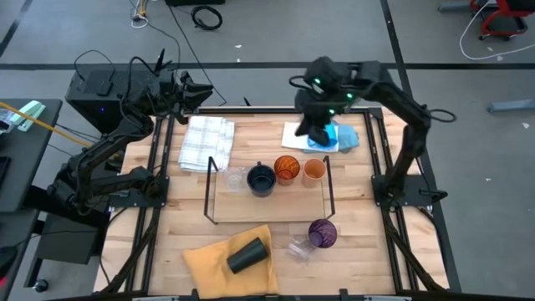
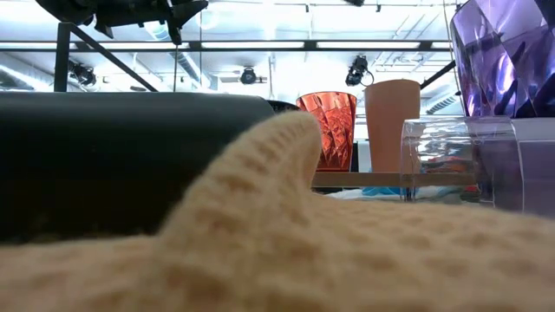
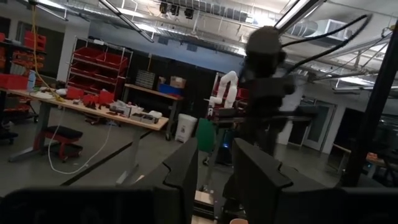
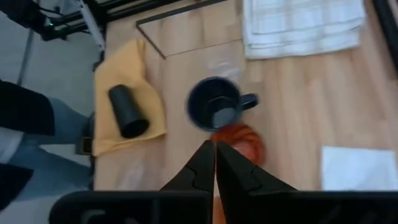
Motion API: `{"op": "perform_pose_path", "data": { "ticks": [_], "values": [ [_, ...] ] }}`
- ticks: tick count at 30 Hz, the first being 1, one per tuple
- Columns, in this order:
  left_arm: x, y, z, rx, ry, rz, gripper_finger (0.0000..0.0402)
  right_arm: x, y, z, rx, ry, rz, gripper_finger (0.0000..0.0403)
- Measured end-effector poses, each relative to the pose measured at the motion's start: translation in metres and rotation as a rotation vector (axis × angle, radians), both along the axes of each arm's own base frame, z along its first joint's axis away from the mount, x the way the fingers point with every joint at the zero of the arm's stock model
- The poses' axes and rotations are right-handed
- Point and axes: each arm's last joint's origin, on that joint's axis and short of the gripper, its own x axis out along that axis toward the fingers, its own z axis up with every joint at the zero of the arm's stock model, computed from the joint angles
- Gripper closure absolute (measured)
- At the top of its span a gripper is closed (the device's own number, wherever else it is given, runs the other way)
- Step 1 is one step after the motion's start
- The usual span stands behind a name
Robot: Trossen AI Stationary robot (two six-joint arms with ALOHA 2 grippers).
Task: Stack small to large cups/mugs on shelf
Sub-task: Put the purple cup on the shelf aligned with the orange cup
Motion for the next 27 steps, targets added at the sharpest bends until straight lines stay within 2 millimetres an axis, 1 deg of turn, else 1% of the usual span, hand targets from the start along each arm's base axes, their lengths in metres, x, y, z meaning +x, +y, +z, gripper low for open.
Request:
{"op": "perform_pose_path", "data": {
  "ticks": [4, 7, 10, 12, 16, 18, 22, 25, 27],
  "values": [
    [0.0, 0.0, 0.0, -0.007, -0.002, -0.002, 0.0294, -0.006, 0.03, 0.006, 0.021, 0.035, -0.026, 0.0383],
    [0.0, -0.001, 0.0, -0.001, 0.0, -0.018, 0.0294, -0.007, 0.053, 0.003, 0.036, 0.076, -0.046, 0.0383],
    [0.002, -0.003, 0.0, 0.002, 0.004, -0.042, 0.0294, -0.008, 0.079, -0.012, 0.069, 0.17, -0.044, 0.0383],
    [0.004, -0.005, 0.0, 0.006, 0.004, -0.061, 0.0294, -0.016, 0.096, -0.027, 0.088, 0.257, -0.042, 0.0383],
    [0.008, -0.01, 0.001, 0.007, 0.004, -0.093, 0.0294, -0.044, 0.127, -0.059, 0.096, 0.416, -0.085, 0.0383],
    [0.01, -0.012, 0.001, 0.007, 0.003, -0.107, 0.0294, -0.062, 0.14, -0.072, 0.114, 0.427, -0.146, 0.0383],
    [0.015, -0.016, 0.001, 0.008, 0.003, -0.136, 0.0294, -0.095, 0.16, -0.09, 0.194, 0.318, -0.317, 0.0383],
    [0.017, -0.019, 0.001, 0.008, 0.003, -0.153, 0.0294, -0.114, 0.17, -0.104, 0.232, 0.22, -0.455, 0.0383],
    [0.019, -0.021, 0.001, 0.001, 0.001, -0.161, 0.0294, -0.124, 0.176, -0.118, 0.25, 0.218, -0.547, 0.0383]
  ]
}}
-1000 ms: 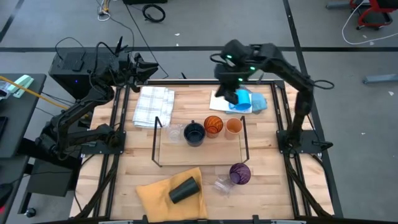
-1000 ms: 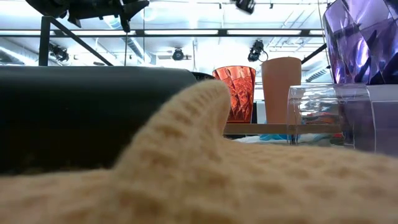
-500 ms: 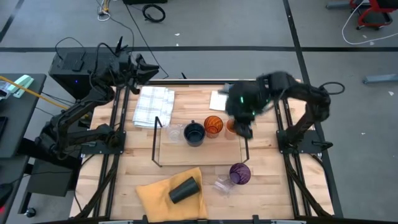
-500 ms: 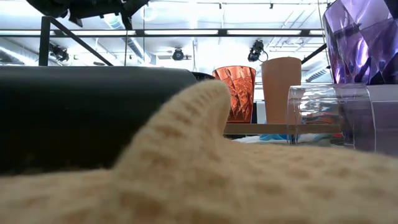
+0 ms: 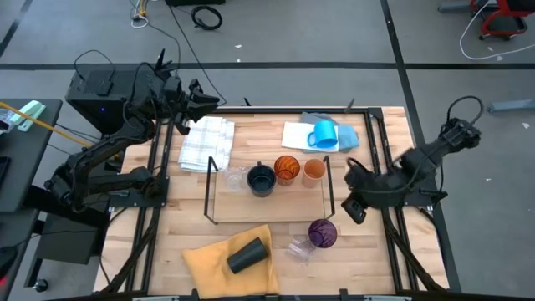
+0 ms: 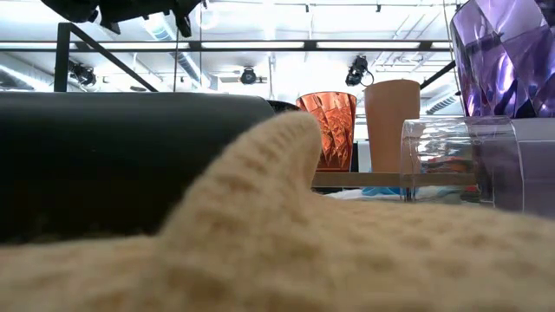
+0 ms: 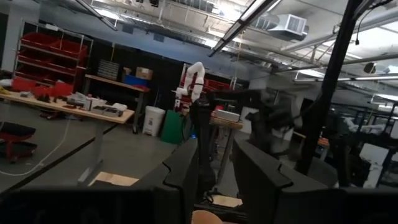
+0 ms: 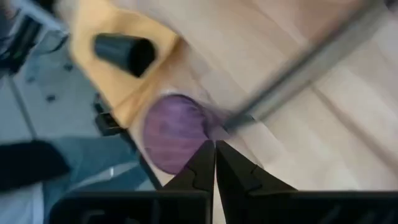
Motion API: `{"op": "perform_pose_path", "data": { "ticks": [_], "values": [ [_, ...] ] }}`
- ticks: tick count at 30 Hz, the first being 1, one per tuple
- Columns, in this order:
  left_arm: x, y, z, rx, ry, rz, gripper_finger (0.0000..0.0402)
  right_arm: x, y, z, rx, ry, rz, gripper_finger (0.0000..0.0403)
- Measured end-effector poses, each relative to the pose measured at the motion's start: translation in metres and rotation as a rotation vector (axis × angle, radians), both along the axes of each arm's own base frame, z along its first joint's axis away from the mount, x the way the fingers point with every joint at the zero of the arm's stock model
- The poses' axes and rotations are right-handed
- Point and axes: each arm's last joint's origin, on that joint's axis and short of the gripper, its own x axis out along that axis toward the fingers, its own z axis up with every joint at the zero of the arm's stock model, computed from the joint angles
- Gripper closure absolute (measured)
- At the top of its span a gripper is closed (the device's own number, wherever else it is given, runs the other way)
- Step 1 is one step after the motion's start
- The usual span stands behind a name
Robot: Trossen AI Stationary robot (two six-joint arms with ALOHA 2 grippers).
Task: Stack small to large cups/mugs on shelf
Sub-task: Put the purple cup on the shelf aligned with the orange cup
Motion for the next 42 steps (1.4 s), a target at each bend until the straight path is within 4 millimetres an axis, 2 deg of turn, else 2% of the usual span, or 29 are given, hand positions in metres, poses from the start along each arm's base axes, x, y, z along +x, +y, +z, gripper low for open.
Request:
{"op": "perform_pose_path", "data": {
  "ticks": [4, 8, 12, 15, 18, 24, 28, 36, 42],
  "values": [
    [0.004, -0.005, 0.0, -0.027, -0.005, -0.019, 0.0294, -0.014, 0.019, -0.035, 0.029, 0.099, -0.059, 0.0382],
    [0.01, -0.011, 0.0, -0.06, -0.012, -0.044, 0.0294, -0.016, 0.042, -0.066, 0.059, 0.114, -0.029, 0.0362],
    [0.017, -0.019, 0.001, -0.079, -0.021, -0.064, 0.0294, -0.014, 0.054, -0.079, 0.064, 0.127, 0.01, 0.0318],
    [0.021, -0.025, 0.0, -0.094, -0.019, -0.076, 0.0294, -0.014, 0.054, -0.079, 0.088, 0.153, 0.009, 0.0285],
    [0.024, -0.029, -0.001, -0.1, -0.016, -0.083, 0.0294, -0.014, 0.045, -0.07, 0.142, 0.182, -0.07, 0.0266],
    [0.027, -0.032, -0.003, -0.076, -0.003, -0.072, 0.0294, -0.001, 0.035, -0.035, 0.147, 0.193, -0.135, 0.0266],
    [0.027, -0.032, -0.003, -0.07, 0.005, -0.068, 0.0294, 0.018, 0.028, -0.025, 0.088, 0.295, -0.183, 0.0273],
    [0.027, -0.031, -0.003, -0.043, 0.004, -0.061, 0.0294, 0.067, 0.017, -0.026, 0.055, 0.384, -0.201, 0.0275],
    [0.027, -0.031, -0.003, -0.04, 0.004, -0.061, 0.0294, 0.082, 0.02, -0.038, 0.106, 0.477, -0.161, 0.0272]
  ]
}}
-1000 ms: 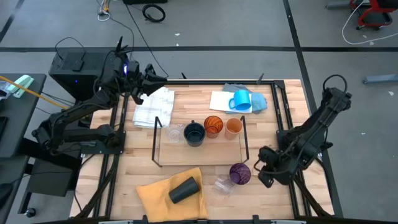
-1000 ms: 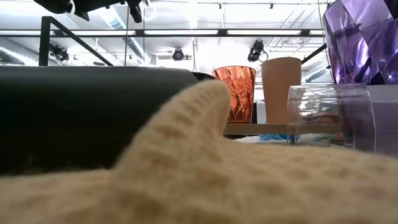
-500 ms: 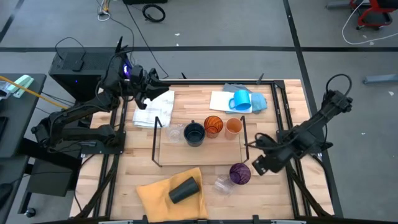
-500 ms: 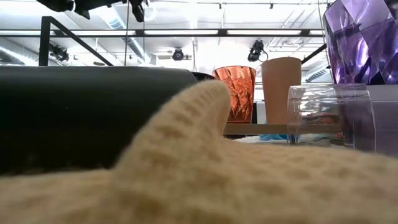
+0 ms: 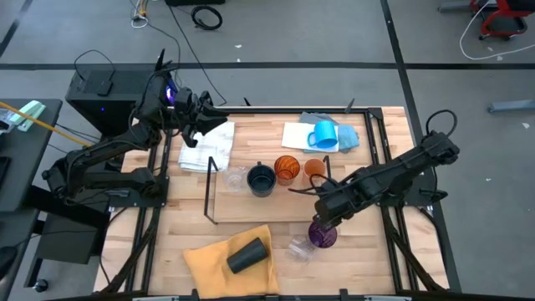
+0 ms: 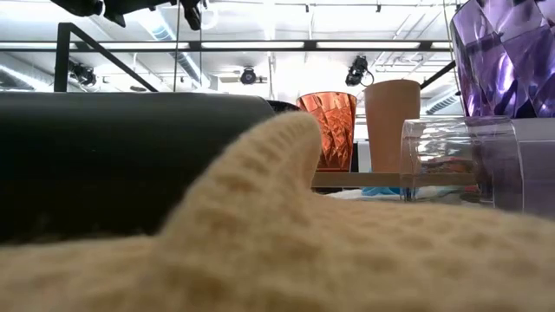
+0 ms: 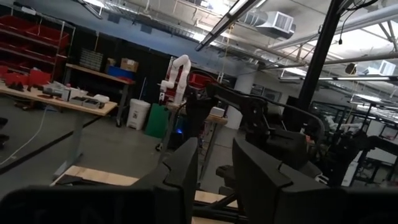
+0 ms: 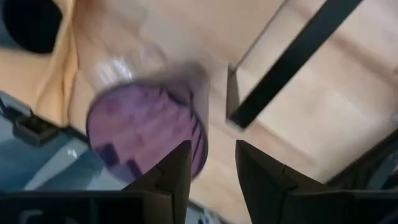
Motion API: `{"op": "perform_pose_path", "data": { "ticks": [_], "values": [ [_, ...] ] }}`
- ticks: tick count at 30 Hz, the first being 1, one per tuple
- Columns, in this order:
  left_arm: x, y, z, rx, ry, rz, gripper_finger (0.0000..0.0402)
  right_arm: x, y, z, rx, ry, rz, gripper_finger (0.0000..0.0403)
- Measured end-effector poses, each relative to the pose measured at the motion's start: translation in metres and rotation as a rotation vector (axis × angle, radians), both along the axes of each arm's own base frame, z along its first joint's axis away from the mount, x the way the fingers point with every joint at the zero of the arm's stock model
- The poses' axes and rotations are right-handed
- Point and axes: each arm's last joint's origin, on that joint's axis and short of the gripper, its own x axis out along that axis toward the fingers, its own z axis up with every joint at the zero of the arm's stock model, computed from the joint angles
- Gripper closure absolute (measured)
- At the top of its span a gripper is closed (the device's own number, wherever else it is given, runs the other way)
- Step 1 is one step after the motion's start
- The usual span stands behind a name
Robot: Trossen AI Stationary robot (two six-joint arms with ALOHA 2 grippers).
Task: Stack small to large cups/mugs on shelf
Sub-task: Put the purple cup on the shelf aligned with the orange cup
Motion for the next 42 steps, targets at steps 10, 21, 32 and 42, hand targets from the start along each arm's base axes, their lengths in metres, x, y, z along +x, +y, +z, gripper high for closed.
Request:
{"op": "perform_pose_path", "data": {
  "ticks": [10, 21, 32, 42],
  "values": [
    [0.0, 0.0, -0.001, 0.022, 0.005, 0.006, 0.0294, 0.003, 0.003, -0.003, 0.033, 0.03, -0.039, 0.027],
    [0.0, 0.0, -0.001, 0.039, 0.003, 0.01, 0.0294, 0.012, 0.008, -0.015, 0.021, 0.059, -0.044, 0.027],
    [0.0, 0.0, 0.0, 0.04, 0.001, 0.011, 0.0294, 0.014, 0.01, -0.03, 0.003, 0.107, -0.045, 0.027],
    [0.0, 0.0, 0.0, 0.039, 0.001, 0.011, 0.0294, 0.015, 0.011, -0.043, 0.016, 0.102, -0.057, 0.0273]
  ]
}}
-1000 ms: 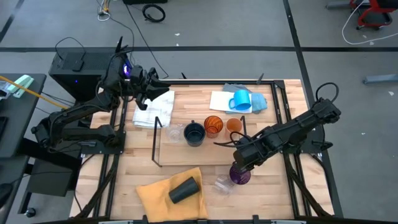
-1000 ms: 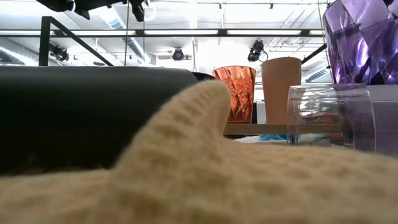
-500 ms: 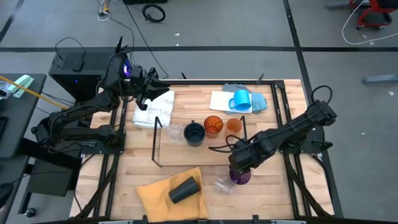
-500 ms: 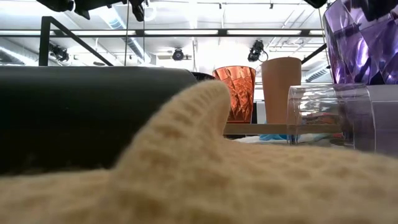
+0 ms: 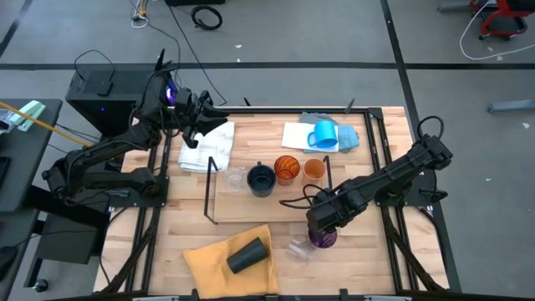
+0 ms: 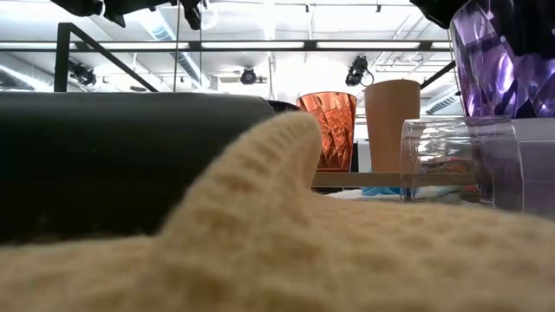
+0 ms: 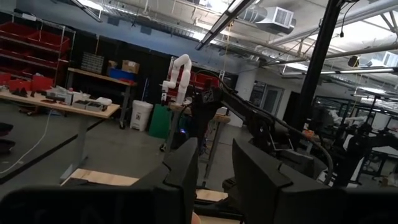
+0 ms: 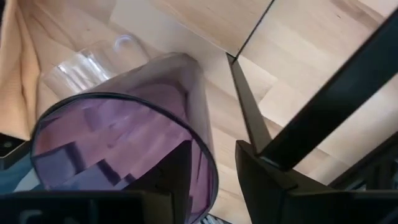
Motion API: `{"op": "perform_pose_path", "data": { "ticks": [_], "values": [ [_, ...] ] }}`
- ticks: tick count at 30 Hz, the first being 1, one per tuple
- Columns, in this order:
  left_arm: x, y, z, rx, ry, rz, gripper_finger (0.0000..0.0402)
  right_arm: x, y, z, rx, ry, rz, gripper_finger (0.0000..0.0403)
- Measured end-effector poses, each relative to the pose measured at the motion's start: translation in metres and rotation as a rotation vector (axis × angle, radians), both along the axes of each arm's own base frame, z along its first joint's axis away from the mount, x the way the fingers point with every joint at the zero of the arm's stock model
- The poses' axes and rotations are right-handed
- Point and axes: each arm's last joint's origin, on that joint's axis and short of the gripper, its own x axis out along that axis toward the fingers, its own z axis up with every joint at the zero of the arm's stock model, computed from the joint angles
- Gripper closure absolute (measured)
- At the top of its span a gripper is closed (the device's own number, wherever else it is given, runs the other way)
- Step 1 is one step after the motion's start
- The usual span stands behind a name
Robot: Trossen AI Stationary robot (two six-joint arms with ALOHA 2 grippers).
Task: Stack small to large cups/mugs on shelf
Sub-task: Put the purple cup on the shelf aligned with the orange cup
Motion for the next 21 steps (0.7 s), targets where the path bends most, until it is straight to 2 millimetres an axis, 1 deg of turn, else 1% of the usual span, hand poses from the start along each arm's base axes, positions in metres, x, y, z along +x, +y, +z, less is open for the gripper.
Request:
{"op": "perform_pose_path", "data": {
  "ticks": [2, 4, 9, 10, 15, 18, 21],
  "values": [
    [0.0, 0.0, 0.0, 0.0, 0.0, 0.0, 0.0294, 0.0, 0.0, -0.001, -0.002, 0.007, -0.009, 0.0284],
    [0.0, 0.0, 0.0, 0.0, 0.0, 0.0, 0.0294, -0.001, 0.0, -0.003, -0.003, 0.007, -0.006, 0.0304],
    [0.0, 0.0, 0.0, 0.0, 0.0, 0.0, 0.0294, -0.002, 0.004, -0.005, 0.004, 0.002, 0.011, 0.0382],
    [0.0, 0.0, 0.0, 0.0, 0.0, 0.0, 0.0294, -0.002, 0.004, -0.005, 0.005, -0.002, 0.013, 0.039],
    [0.0, 0.0, 0.0, 0.0, 0.0, 0.001, 0.0294, -0.003, 0.007, -0.003, 0.008, 0.001, 0.015, 0.0392],
    [0.0, 0.0, 0.0, 0.001, 0.0, 0.001, 0.0294, -0.002, 0.01, 0.004, 0.02, -0.02, 0.019, 0.0395],
    [0.0, 0.0, 0.0, 0.003, 0.0, 0.002, 0.0294, -0.003, 0.012, 0.016, 0.022, -0.022, 0.02, 0.0396]
  ]
}}
